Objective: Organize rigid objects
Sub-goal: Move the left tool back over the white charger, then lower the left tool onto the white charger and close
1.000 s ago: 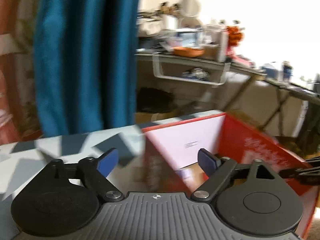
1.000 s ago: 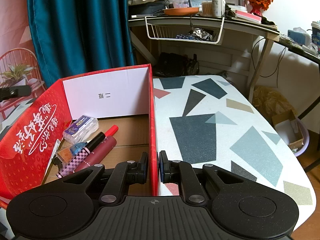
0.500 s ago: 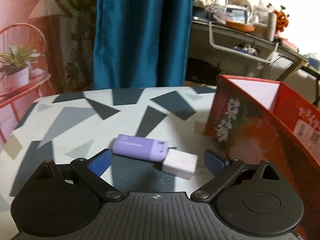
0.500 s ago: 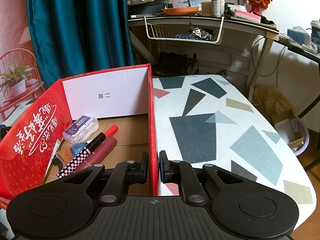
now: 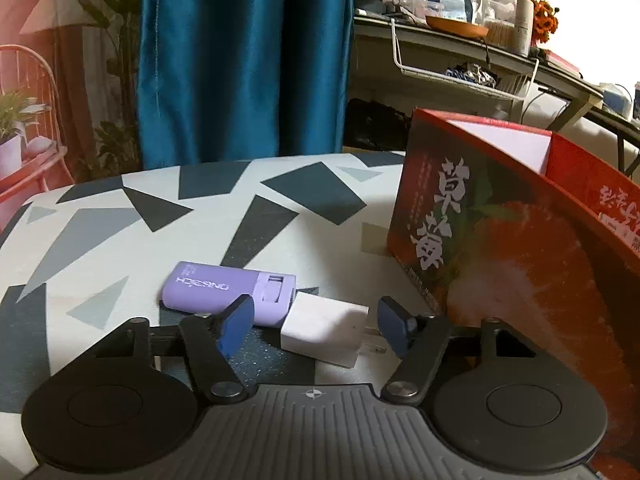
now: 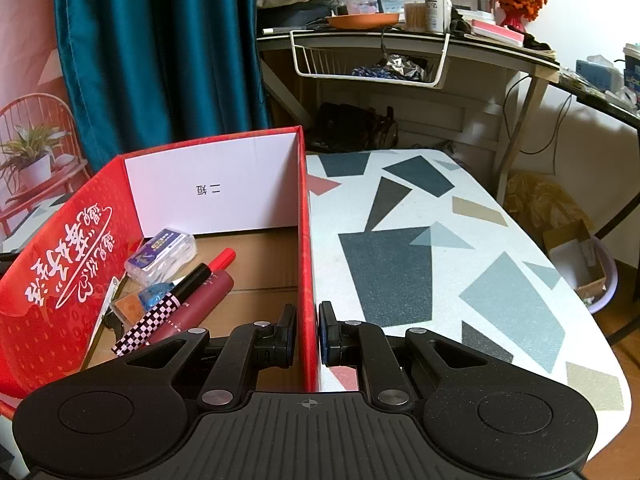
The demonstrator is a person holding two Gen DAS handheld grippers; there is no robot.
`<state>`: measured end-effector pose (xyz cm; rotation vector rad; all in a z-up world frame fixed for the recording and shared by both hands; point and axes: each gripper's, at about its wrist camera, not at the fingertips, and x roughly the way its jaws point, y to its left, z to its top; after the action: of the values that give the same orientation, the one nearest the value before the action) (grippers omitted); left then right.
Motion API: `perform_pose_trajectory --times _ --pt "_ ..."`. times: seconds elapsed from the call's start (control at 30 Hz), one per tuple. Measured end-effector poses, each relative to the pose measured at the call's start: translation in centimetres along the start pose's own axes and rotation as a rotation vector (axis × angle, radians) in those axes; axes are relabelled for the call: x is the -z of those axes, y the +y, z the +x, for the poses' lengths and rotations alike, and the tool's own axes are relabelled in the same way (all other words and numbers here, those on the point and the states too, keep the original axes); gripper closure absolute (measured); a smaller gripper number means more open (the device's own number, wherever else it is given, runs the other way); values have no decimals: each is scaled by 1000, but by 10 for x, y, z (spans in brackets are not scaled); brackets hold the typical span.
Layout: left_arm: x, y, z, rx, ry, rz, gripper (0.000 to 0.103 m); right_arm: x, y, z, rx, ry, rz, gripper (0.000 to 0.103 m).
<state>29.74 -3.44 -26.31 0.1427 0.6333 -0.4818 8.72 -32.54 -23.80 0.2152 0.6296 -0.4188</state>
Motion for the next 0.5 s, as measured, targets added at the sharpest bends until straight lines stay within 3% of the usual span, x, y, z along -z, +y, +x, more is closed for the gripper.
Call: perform_pose_trajectory --times 0.2,0.5 --pt "4 -1 9 25 26 10 47 0 0 1 -3 0 -2 91" --pt "5 -4 10 25 32 25 53 0 0 1 -3 -1 -1 91"
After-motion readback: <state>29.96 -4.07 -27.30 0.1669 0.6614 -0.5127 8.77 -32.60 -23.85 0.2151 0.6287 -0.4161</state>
